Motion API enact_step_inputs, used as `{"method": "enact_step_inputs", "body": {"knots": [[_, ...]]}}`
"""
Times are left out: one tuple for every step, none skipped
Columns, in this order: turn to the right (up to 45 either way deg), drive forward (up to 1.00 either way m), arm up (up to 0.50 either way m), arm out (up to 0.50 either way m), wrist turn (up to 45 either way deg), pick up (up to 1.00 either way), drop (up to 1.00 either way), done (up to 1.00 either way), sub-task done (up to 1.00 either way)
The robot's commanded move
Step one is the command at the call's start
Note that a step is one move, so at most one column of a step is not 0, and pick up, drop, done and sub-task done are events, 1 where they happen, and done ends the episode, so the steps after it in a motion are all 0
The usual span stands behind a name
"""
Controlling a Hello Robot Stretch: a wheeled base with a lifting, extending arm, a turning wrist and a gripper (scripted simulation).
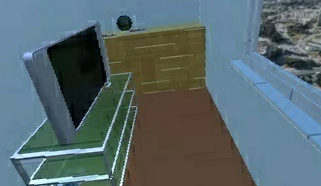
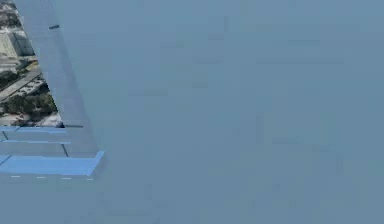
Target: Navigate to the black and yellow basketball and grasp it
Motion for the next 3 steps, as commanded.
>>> {"method": "enact_step_inputs", "body": {"knots": [[3.0, 0.0, 0.0, 0.0, 0.0, 0.0, 0.0, 0.0, 0.0], [0.0, 1.0, 0.0, 0.0, 0.0, 0.0, 0.0, 0.0, 0.0], [0.0, 1.0, 0.0, 0.0, 0.0, 0.0, 0.0, 0.0, 0.0]]}}
